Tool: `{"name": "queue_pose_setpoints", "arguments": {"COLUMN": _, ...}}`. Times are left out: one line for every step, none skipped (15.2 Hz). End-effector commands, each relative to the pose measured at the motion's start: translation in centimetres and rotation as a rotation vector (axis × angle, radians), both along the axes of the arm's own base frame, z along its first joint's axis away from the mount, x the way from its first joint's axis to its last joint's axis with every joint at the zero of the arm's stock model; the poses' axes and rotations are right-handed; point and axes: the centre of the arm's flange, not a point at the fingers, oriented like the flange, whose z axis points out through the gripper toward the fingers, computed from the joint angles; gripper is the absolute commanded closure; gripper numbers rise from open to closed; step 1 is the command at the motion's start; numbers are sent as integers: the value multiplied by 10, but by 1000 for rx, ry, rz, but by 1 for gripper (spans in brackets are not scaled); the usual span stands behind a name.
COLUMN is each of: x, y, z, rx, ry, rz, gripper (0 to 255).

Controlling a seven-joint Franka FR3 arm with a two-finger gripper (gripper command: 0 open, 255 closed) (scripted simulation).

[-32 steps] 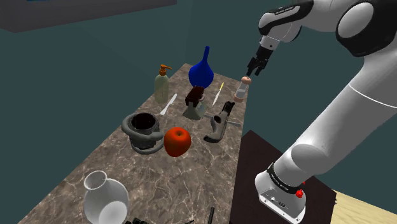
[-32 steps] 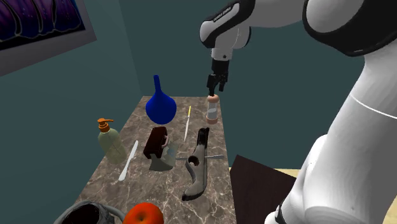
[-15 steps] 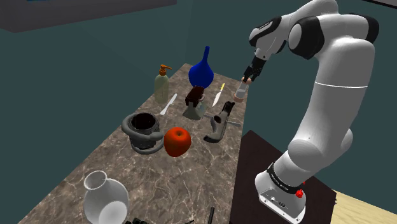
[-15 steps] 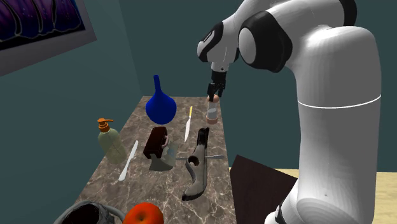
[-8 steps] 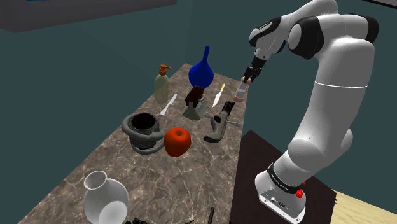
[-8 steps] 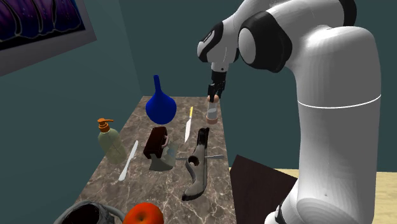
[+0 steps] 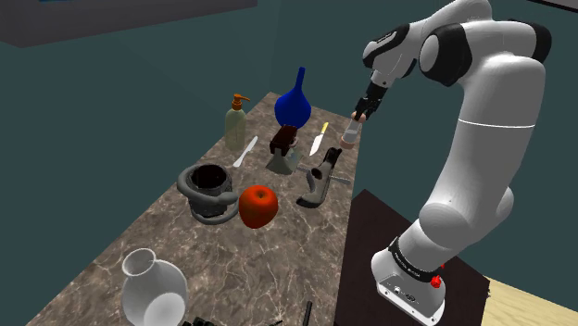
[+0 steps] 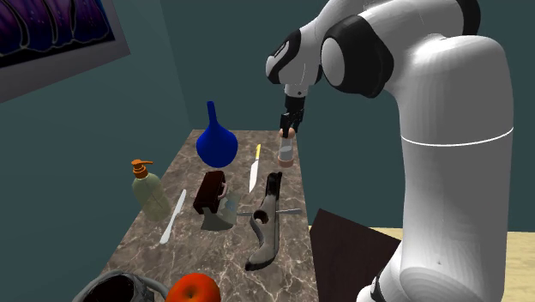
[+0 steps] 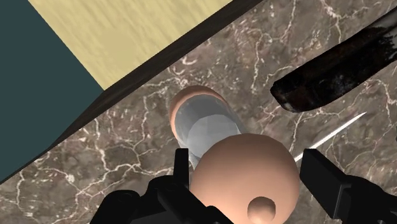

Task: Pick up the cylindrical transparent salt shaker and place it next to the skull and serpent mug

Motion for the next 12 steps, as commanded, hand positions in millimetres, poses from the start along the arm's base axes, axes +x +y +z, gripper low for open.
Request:
{"name": "queue_pose_setpoints", "arguments": {"x": 0, "y": 0, "z": 0, "rx": 0, "ry": 0, "rz": 0, "gripper": 255}}
{"name": "queue_pose_setpoints", "arguments": {"x": 0, "y": 0, "z": 5, "rx": 0, "ry": 0, "rz": 0, "gripper": 255}}
{"name": "queue_pose_setpoints", "arguments": {"x": 0, "y": 0, "z": 10, "rx": 0, "ry": 0, "rz": 0, "gripper": 255}}
{"name": "queue_pose_setpoints", "arguments": {"x": 0, "y": 0, "z": 15, "rx": 0, "ry": 0, "rz": 0, "gripper": 255}}
{"name": "queue_pose_setpoints", "arguments": {"x": 0, "y": 0, "z": 21, "rx": 0, "ry": 0, "rz": 0, "gripper": 255}}
{"name": "queue_pose_setpoints", "arguments": {"x": 0, "y": 0, "z": 26, "rx": 0, "ry": 0, "rz": 0, "gripper": 255}}
{"name": "queue_pose_setpoints", "arguments": {"x": 0, "y": 0, "z": 31, "rx": 0, "ry": 0, "rz": 0, "gripper": 255}}
{"name": "queue_pose_setpoints", "arguments": {"x": 0, "y": 0, "z": 37, "rx": 0, "ry": 0, "rz": 0, "gripper": 255}}
{"name": "queue_pose_setpoints", "arguments": {"x": 0, "y": 0, "z": 42, "rx": 0, "ry": 0, "rz": 0, "gripper": 255}}
{"name": "queue_pose_setpoints", "arguments": {"x": 0, "y": 0, "z": 47, "rx": 0, "ry": 0, "rz": 0, "gripper": 255}}
{"name": "queue_pose_setpoints", "arguments": {"x": 0, "y": 0, "z": 52, "rx": 0, "ry": 0, "rz": 0, "gripper": 255}}
{"name": "queue_pose_setpoints", "arguments": {"x": 0, "y": 0, "z": 58, "rx": 0, "ry": 0, "rz": 0, "gripper": 255}}
